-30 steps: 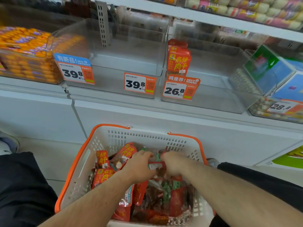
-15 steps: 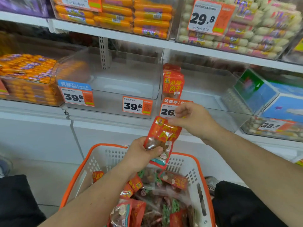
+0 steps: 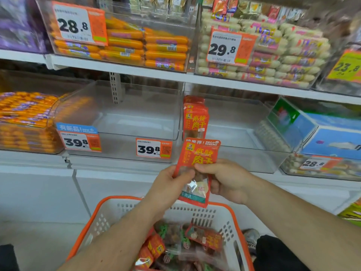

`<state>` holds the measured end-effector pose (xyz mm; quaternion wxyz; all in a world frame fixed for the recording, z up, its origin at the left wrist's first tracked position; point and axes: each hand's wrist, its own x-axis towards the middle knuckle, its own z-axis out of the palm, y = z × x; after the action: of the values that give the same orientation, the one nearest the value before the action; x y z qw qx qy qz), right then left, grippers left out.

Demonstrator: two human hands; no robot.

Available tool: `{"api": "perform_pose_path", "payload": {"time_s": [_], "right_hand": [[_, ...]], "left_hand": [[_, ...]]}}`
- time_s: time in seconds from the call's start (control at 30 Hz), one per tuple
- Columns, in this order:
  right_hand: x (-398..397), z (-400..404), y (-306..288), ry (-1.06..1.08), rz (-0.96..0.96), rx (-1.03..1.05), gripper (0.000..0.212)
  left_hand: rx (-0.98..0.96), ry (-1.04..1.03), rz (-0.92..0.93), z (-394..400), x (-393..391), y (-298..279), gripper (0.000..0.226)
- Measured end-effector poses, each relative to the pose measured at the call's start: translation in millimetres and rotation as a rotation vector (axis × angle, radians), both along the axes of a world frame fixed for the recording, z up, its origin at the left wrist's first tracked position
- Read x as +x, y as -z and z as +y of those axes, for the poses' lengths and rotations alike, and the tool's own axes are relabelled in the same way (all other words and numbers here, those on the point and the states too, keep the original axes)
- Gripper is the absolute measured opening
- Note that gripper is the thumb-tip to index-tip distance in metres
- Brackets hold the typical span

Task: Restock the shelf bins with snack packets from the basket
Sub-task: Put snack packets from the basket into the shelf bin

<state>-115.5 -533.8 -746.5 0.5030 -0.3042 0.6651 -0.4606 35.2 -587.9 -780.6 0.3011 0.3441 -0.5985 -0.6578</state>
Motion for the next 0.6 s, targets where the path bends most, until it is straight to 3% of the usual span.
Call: {"api": "perform_pose_path", "payload": {"time_s": [0.07,0.13,0.2,0.27,0.3,0.37,0.43,0.6], "right_hand": [[-1,2,-14,0.019,0.023,-0.1,0.016],[-9,5,-35,0.066,0.116,-0.319,0.005],[-17,7,-63,0.151,0.285,-0.565,0.018],[-28,4,-81,0.201,0.45,-0.691,0.022],[-34,-1,-85,0.21,0.5,-0.701,0.022],[-50,-17,-83,0.248,0.573,-0.646,0.023],[-66,-34,-73,0.267,0.636,-0.546,0.023],[-84,-77,-48,0.144,0.621,-0.282,0.013]], "left_hand": [[-0.051,-0.085,0.024,-11,-4,-6,0.029],[-0.255,-0.245,0.049,-29,-9,-14,0.035],[-0.546,-0.367,-0.005,-50,-15,-25,0.024],[-0.812,-0.37,-0.237,-71,-24,-37,0.017],[-0.881,-0.332,-0.381,-80,-30,-41,0.023],[-0.797,-0.257,-0.545,-92,-38,-45,0.035],[-0.672,-0.242,-0.552,-97,-44,-42,0.036],[-0.764,-0.333,-0.621,-97,-48,-31,0.041]]}}
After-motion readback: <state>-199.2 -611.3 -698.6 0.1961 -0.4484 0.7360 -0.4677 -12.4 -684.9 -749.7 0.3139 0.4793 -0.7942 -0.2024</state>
